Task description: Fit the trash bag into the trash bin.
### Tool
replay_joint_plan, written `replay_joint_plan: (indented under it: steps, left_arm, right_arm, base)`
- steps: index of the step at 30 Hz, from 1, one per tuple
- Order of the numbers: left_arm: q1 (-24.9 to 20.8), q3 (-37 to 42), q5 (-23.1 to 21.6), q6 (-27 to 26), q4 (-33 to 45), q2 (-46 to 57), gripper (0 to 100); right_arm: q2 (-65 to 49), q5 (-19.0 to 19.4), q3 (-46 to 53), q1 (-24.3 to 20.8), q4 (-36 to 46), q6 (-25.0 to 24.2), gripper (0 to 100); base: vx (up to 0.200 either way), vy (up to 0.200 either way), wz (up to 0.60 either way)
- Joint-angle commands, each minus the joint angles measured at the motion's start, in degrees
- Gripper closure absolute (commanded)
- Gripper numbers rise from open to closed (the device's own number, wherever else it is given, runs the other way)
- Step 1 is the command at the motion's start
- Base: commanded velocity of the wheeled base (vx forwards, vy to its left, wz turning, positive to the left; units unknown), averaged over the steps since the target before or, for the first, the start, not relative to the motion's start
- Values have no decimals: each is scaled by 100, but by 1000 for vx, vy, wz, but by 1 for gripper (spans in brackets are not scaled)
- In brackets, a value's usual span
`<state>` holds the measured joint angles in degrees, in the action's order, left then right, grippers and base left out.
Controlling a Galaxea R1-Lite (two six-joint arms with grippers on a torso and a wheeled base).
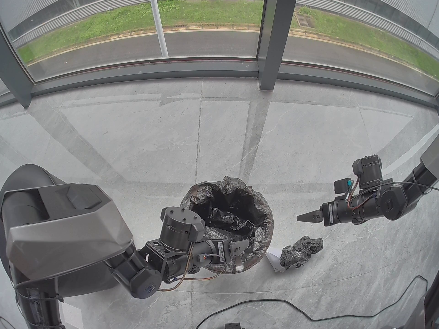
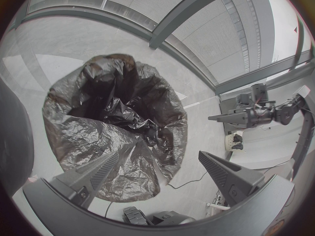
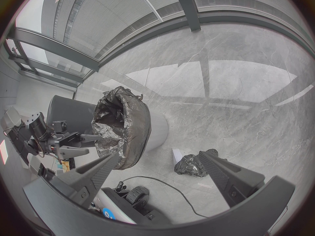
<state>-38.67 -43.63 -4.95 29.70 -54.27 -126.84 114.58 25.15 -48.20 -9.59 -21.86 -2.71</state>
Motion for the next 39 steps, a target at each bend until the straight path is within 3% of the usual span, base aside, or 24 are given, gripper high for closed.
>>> replay_joint_plan:
  steps: [1,15,25,32,36,39]
  left_arm:
    - [44,-612,196,-157,303,-710,0]
    - [237,-1218,460,-561,971,-912,0]
    - [105,-1007,539,-430,945,-262,0]
    - [-62,-75,609,353,936,1426,0]
    - [79,522,565,581,918,1944,0]
    - [378,1498,539,555,620,2304,0]
  right_arm:
    - [12,8,48,-7,-11,-11,0]
    - [196,16,320,1,-583,-19,0]
    - [170,16,355,-16,-636,-37,0]
    - [355,-45,320,-113,-662,-213,0]
    - [407,-19,347,-104,-890,-389,0]
    - [636,-10,294,-95,-1356,-274,0]
  base:
    - [0,0,0]
    - [0,0,0]
    - [0,0,0]
    - [0,0,0]
    - [0,0,0]
    - [0,0,0]
